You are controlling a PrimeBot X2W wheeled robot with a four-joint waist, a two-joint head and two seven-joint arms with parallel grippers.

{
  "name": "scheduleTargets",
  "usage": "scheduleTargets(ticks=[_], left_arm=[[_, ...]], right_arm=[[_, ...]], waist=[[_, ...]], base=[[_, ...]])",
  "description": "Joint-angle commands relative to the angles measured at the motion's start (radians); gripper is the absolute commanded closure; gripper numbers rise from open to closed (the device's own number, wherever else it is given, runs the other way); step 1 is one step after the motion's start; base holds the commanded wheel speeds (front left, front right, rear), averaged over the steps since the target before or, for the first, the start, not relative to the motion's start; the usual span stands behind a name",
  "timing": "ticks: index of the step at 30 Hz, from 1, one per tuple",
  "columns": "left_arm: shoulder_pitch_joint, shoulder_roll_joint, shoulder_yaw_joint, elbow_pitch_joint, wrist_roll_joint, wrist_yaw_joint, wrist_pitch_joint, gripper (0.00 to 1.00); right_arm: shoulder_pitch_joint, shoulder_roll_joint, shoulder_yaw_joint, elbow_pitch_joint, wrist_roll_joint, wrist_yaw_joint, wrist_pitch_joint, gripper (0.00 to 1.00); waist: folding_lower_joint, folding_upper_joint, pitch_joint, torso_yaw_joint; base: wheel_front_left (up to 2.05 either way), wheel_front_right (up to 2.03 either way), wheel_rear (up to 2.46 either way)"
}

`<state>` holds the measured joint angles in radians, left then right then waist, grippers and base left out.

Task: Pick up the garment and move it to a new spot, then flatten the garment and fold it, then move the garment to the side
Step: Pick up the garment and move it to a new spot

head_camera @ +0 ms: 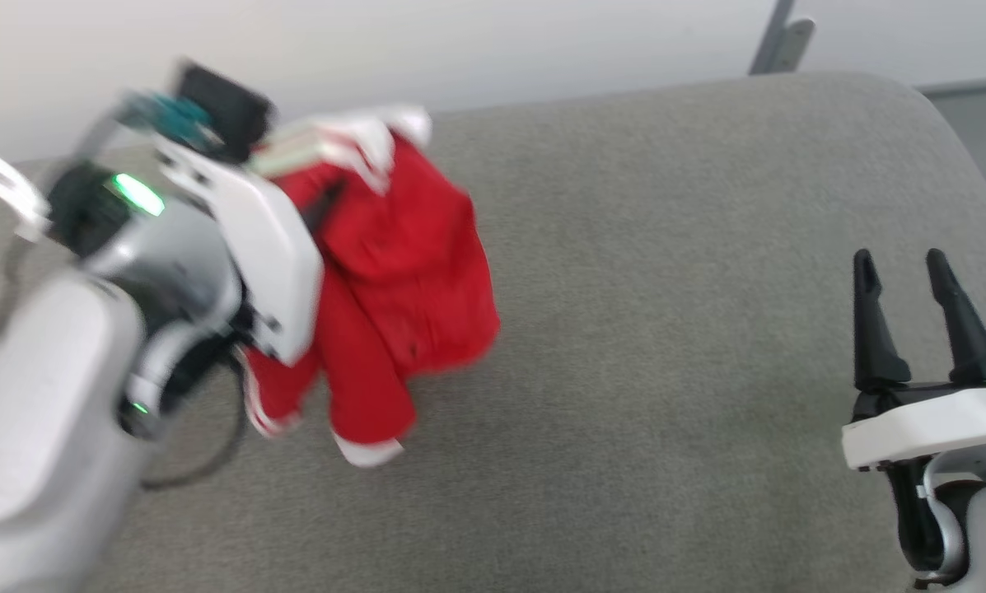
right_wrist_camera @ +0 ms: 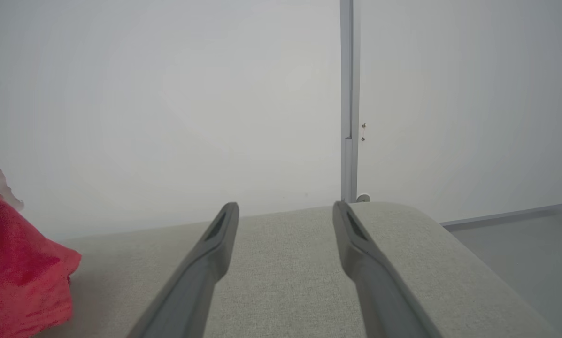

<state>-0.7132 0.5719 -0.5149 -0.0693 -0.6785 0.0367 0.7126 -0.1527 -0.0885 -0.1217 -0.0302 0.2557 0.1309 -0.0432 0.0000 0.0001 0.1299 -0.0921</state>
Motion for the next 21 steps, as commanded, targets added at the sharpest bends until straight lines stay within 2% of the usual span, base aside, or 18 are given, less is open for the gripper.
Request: scheduleTargets(ticks=[1, 6, 15, 21], left_arm=[[0.026, -0.006, -0.015, 0.001, -0.004, 0.005, 0.009, 1.00], [0.081, -0.049, -0.081, 0.084, -0.029, -0.017, 0.033, 1.00], [0.081, -0.121, -0.164, 0.390, -0.017, -0.089, 0.003, 1.00], [0.070, -0.165, -0.215, 0.556, 0.006, -0.121, -0.031, 1.00]], right_arm=[[0.003, 0.010, 0.008, 0.005, 0.005, 0.000, -0.008, 0.00], [-0.017, 0.019, 0.039, 0.039, 0.019, 0.000, -0.031, 0.00], [-0.059, 0.032, 0.074, 0.107, 0.031, 0.000, -0.067, 0.00], [-0.079, 0.034, 0.085, 0.136, 0.044, 0.000, -0.078, 0.00]], waist=[[0.0000, -0.0001, 0.021, -0.023], [0.0000, -0.0001, 0.053, -0.058], [0.0000, -0.0001, 0.090, -0.108], [0.0000, -0.0001, 0.102, -0.120]], base=[[0.00, 0.00, 0.00], [0.00, 0.00, 0.00], [0.00, 0.00, 0.00], [0.00, 0.00, 0.00]])
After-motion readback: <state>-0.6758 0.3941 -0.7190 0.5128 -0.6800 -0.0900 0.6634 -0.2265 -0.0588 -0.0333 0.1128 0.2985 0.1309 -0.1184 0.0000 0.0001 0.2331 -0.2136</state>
